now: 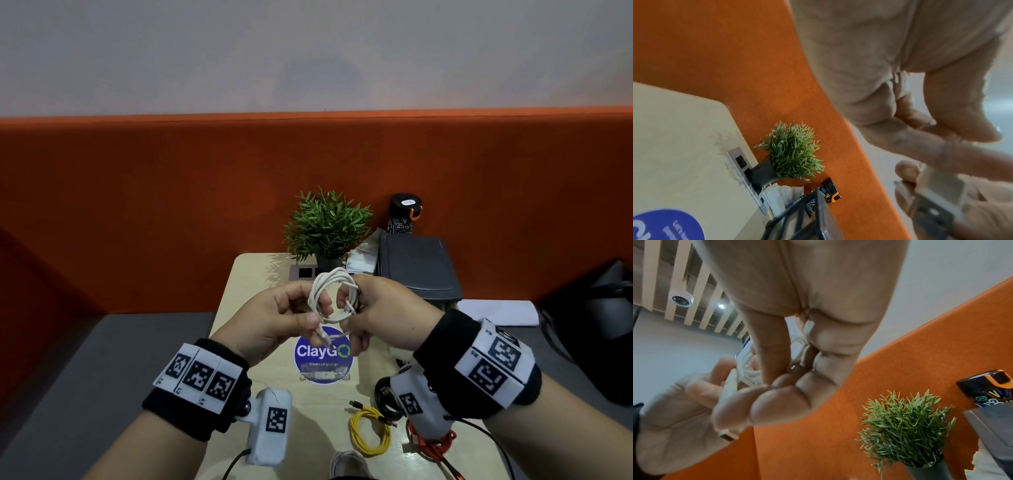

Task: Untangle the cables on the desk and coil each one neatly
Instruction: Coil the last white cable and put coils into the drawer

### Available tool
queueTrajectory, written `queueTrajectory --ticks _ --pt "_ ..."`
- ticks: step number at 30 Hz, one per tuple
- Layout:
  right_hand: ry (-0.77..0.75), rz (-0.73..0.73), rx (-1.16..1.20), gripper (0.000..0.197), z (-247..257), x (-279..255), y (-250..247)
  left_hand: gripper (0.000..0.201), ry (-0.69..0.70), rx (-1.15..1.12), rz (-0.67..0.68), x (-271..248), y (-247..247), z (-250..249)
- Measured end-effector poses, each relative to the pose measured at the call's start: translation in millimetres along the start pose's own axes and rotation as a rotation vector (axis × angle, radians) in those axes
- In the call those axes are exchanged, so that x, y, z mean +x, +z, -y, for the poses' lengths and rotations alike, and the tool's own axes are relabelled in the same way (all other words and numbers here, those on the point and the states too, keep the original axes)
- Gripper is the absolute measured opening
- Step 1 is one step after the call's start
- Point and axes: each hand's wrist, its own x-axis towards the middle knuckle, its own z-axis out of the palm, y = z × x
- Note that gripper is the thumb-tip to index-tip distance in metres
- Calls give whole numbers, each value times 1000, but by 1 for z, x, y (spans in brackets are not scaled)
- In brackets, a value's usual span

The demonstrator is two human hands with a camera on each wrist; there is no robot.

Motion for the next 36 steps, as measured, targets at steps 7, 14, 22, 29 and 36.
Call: queueTrajectory --ticks 7,14,22,29,36 --pt "12 11 -33 19 -4 -1 -2 17 -13 68 -100 -2 7 2" --pt "14 -38 -34 22 -8 2 5 16 -56 -103 -114 -4 15 2" --pt "-17 7 143 14 -12 -1 5 21 145 -38 -437 4 32 13" --pt "-98 98 413 21 -21 0 1 28 185 -17 -525 6 39 16" --pt "-153 108 503 20 -25 -3 5 13 180 147 -563 9 39 15"
